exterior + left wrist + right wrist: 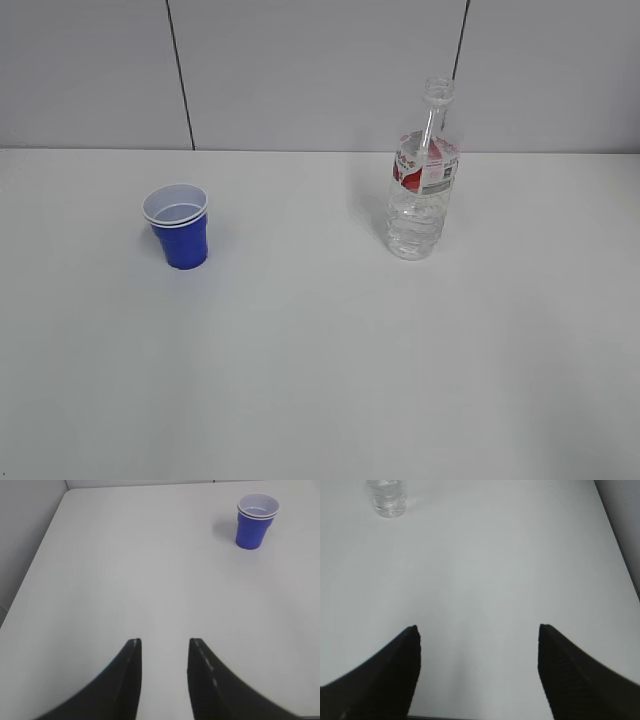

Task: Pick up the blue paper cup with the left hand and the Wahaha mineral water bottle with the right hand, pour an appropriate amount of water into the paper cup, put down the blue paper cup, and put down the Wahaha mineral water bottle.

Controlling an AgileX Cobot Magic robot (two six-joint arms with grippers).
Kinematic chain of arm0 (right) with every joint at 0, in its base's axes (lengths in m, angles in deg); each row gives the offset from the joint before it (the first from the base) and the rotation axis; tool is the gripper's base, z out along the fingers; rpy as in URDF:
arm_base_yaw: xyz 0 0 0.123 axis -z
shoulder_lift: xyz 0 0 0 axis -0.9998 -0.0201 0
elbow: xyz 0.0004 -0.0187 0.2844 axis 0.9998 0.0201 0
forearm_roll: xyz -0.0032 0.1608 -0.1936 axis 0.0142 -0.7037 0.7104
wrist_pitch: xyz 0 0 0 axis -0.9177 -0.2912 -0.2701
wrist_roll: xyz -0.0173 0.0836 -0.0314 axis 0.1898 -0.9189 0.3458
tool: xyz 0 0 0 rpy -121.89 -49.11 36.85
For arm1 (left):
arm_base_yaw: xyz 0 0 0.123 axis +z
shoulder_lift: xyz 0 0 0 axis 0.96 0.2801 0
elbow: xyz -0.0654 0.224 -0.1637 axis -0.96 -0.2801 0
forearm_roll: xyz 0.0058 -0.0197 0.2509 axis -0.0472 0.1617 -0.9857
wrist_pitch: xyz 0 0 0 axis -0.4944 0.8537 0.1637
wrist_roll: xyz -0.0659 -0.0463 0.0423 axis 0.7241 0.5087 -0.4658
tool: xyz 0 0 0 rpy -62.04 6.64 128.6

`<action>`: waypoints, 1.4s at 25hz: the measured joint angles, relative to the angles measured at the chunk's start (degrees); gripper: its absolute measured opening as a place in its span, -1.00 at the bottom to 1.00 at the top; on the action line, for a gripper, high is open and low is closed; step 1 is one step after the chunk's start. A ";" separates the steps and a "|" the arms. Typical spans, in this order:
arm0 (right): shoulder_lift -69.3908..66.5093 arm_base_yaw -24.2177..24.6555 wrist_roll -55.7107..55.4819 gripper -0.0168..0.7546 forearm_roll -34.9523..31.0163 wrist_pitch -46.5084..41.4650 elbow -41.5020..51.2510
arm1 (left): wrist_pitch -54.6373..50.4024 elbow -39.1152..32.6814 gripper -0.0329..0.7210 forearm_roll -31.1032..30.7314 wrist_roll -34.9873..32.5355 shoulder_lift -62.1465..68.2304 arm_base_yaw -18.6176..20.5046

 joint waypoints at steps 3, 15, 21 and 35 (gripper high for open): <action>0.00 0.00 0.00 0.46 0.00 0.00 0.00 | 0.00 0.00 -0.27 0.00 0.00 0.00 0.00; 0.00 0.00 0.00 0.46 0.00 0.00 0.00 | 0.00 0.00 -0.27 0.00 0.00 0.00 0.00; 0.00 0.00 0.00 0.46 0.00 0.00 0.00 | 0.00 0.00 -0.27 0.00 0.00 0.00 0.00; 0.00 0.00 0.00 0.46 0.00 0.00 0.00 | 0.00 0.00 -0.28 0.00 0.00 0.00 0.00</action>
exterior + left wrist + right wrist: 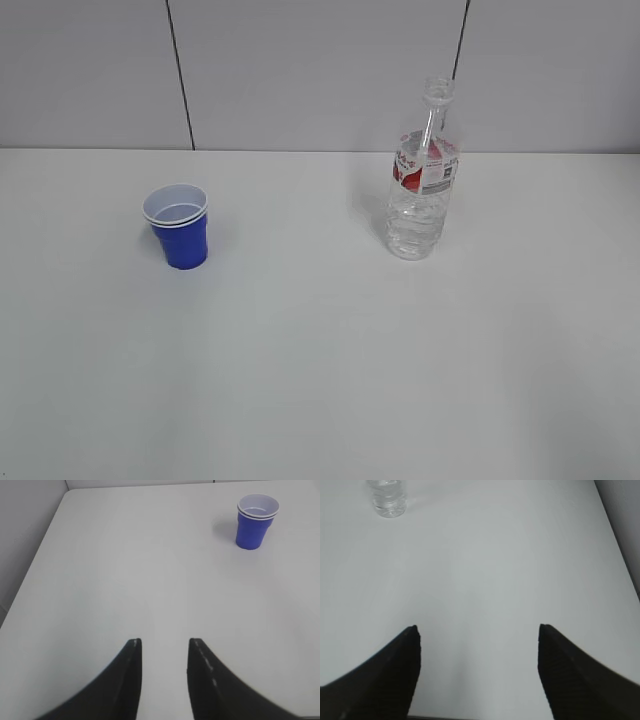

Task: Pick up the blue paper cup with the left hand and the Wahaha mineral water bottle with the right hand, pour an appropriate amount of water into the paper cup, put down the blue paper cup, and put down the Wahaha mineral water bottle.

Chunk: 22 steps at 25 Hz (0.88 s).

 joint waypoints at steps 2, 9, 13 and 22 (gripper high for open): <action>0.00 0.00 0.00 0.46 0.00 0.00 0.00 | 0.09 0.00 -0.28 0.00 0.00 0.00 0.00; 0.00 0.00 0.00 0.46 0.00 0.00 0.00 | 0.09 0.00 -0.28 0.00 0.00 0.00 0.00; 0.00 0.00 0.00 0.46 0.00 0.00 0.00 | 0.09 0.00 -0.28 0.00 0.00 0.00 0.00; 0.00 0.00 0.00 0.46 0.00 0.00 0.00 | 0.09 0.00 -0.28 0.00 0.00 0.00 0.00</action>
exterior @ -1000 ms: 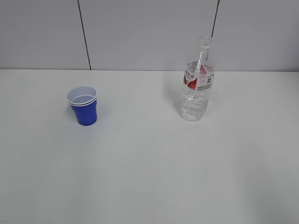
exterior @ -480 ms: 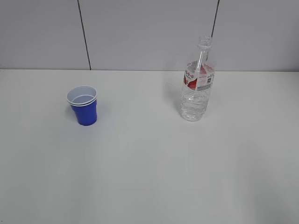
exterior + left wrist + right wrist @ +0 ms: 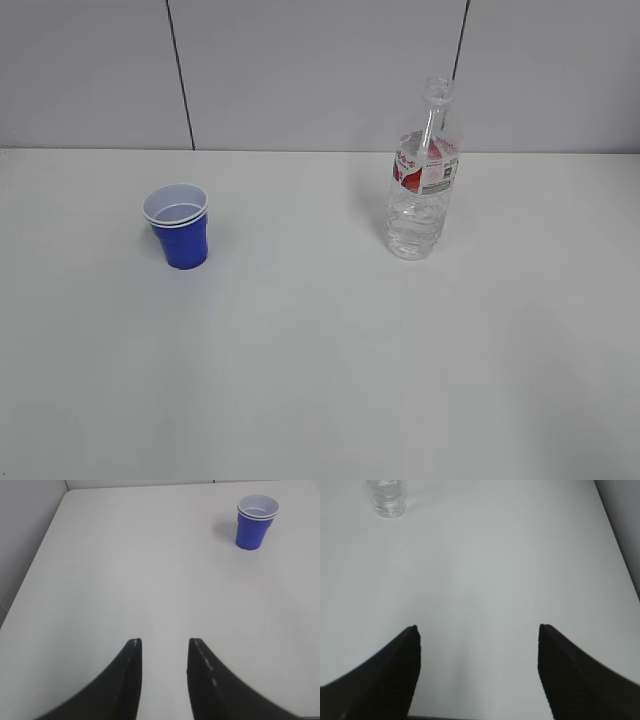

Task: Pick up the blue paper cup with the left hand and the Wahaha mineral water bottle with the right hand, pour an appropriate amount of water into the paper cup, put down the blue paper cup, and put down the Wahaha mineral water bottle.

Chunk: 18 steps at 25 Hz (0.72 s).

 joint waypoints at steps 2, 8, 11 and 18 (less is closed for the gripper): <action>0.00 0.00 0.00 0.46 0.00 0.00 0.00 | 0.00 0.00 -0.28 0.00 0.00 0.00 0.00; 0.00 0.00 0.00 0.46 0.00 0.00 0.00 | 0.02 0.00 -0.28 0.00 0.00 0.00 0.00; 0.00 0.00 0.00 0.46 0.00 0.00 0.00 | 0.02 0.00 -0.28 0.00 0.00 0.00 0.00; 0.00 0.00 0.00 0.46 0.00 0.00 0.00 | 0.02 0.00 -0.28 0.00 0.00 0.00 0.00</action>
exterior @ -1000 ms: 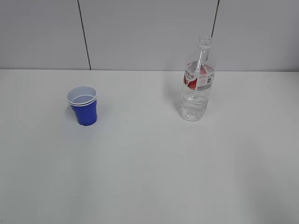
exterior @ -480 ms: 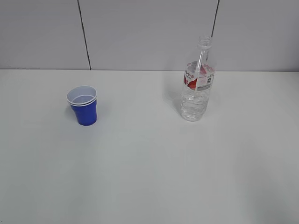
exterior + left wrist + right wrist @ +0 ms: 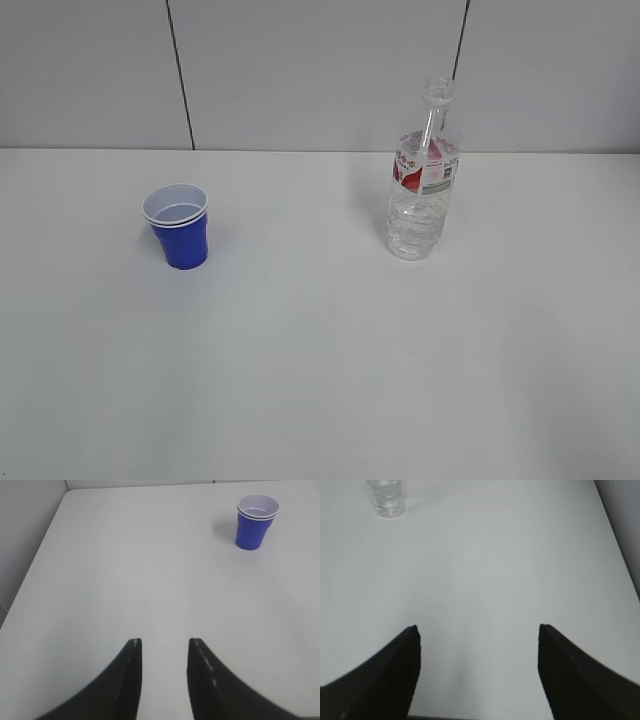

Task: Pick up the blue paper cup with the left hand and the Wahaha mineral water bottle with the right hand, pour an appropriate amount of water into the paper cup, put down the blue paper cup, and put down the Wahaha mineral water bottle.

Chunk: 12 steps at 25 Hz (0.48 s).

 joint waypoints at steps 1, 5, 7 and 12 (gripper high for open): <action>0.00 0.00 0.00 0.46 0.00 0.00 0.00 | 0.00 0.00 -0.28 0.00 0.00 0.00 0.00; 0.00 0.00 0.00 0.46 0.00 0.00 0.00 | 0.00 0.00 -0.28 0.00 0.00 0.00 0.00; 0.00 0.00 0.00 0.46 0.00 0.00 0.00 | 0.00 0.00 -0.28 0.00 0.00 0.00 0.00; 0.00 0.00 0.00 0.46 0.00 0.00 0.00 | 0.00 0.00 -0.28 0.00 0.00 0.00 0.00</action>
